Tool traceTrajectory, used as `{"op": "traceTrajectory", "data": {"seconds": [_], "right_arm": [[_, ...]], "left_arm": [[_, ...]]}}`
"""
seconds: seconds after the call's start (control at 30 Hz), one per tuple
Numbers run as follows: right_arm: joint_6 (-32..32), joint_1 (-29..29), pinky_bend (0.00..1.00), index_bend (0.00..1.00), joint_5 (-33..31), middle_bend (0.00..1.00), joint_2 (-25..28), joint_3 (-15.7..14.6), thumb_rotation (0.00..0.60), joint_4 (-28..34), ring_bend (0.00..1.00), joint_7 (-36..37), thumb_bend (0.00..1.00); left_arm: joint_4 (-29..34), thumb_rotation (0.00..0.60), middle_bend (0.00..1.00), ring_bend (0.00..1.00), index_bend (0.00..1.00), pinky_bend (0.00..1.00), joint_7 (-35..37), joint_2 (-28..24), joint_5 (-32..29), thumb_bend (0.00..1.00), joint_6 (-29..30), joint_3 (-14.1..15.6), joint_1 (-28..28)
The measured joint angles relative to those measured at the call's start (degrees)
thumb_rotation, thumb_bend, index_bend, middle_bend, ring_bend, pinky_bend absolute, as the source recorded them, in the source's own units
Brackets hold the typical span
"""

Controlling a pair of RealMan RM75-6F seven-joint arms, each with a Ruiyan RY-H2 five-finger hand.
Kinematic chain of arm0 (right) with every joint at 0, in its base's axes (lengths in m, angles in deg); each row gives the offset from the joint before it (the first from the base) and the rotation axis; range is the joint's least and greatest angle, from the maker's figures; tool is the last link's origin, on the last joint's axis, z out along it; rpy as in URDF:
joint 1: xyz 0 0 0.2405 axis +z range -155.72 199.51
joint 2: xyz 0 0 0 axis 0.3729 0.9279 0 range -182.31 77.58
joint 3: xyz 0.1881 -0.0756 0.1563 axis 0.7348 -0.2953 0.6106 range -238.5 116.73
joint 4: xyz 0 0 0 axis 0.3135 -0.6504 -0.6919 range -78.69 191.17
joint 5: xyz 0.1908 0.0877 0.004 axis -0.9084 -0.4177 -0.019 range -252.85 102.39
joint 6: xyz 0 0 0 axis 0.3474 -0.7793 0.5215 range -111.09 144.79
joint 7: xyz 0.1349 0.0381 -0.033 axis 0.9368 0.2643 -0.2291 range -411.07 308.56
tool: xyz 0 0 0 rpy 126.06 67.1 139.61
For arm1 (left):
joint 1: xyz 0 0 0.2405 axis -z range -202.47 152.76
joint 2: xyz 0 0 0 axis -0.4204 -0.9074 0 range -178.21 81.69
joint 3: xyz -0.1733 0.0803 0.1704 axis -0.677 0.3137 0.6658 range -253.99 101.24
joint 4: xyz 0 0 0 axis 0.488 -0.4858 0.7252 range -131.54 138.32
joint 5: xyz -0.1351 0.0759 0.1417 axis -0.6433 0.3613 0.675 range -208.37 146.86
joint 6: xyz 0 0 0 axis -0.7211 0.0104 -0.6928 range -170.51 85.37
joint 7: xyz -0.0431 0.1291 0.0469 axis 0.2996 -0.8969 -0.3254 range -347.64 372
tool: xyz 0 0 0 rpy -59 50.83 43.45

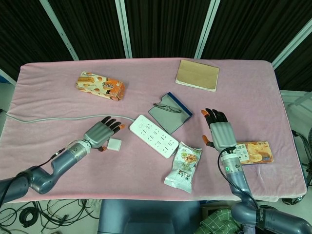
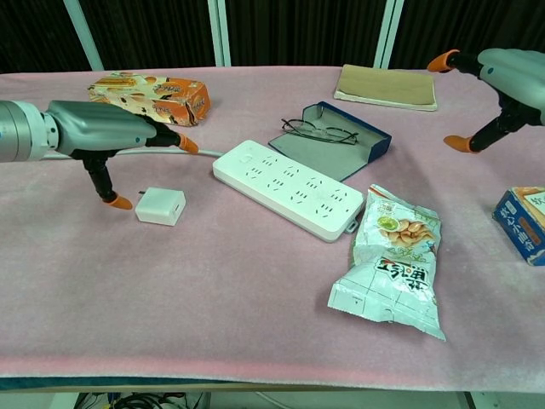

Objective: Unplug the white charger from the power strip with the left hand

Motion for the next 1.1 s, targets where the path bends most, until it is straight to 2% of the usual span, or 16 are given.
{"op": "traceTrajectory", "data": {"seconds": [0.1,0.27,0.43,0.53,0.7,0.8,0.93,1.1], "right_arm": [[-0.50,-0.27,0.10,0.12,-0.09,0.06,1.41,0.42,0.600,-0.42,0.06,0.44,0.24],[-1.45,-1.45,0.10,0.12,0.18,0.06,5.31,1.26,0.600,-2.24,0.06,3.14,0.24],[-1.27,-3.79,0.10,0.12,0.82,0.05,10.04,1.43,0.600,-5.03,0.06,10.70,0.24],[-1.38,-5.76,0.10,0.11,1.58,0.05,12.41,1.14,0.600,-6.87,0.06,16.54,0.24],[-3.03,-10.17,0.10,0.11,4.58,0.05,15.73,-0.55,0.600,-8.96,0.06,27.09,0.24],[-6.23,-14.22,0.10,0.10,7.29,0.05,17.24,-2.76,0.600,-9.62,0.06,31.89,0.24],[-11.71,-19.16,0.10,0.10,10.64,0.05,17.81,-6.67,0.600,-10.87,0.06,32.44,0.24],[-17.83,-23.57,0.10,0.10,14.49,0.05,17.41,-10.20,0.600,-10.77,0.06,31.90,0.24]], "left_arm": [[3.92,0.600,0.05,0.00,0.00,0.00,-1.67,-2.45,-1.58,0.20,2.25,-1.19,-0.48],[12.16,0.600,0.05,0.00,0.00,0.00,-4.40,-9.68,-4.50,0.20,7.50,-2.28,-2.96],[19.27,0.600,0.05,0.00,0.00,0.00,-6.65,-17.71,-6.51,0.20,15.81,-1.64,-8.70],[21.22,0.600,0.05,0.00,0.00,0.00,-6.86,-20.18,-6.17,0.20,21.26,-0.64,-12.70],[22.00,0.600,0.05,0.00,0.03,0.00,-5.75,-21.44,-2.99,0.20,31.22,1.53,-19.93],[21.43,0.600,0.05,0.00,0.03,0.00,-3.95,-21.18,-0.26,0.20,37.81,3.27,-25.28],[19.45,0.600,0.05,0.00,0.03,0.00,-1.50,-19.70,2.70,0.20,44.89,6.29,-32.79],[17.18,0.600,0.04,0.00,0.02,0.00,1.60,-16.75,4.71,0.20,49.90,8.58,-39.10]]}}
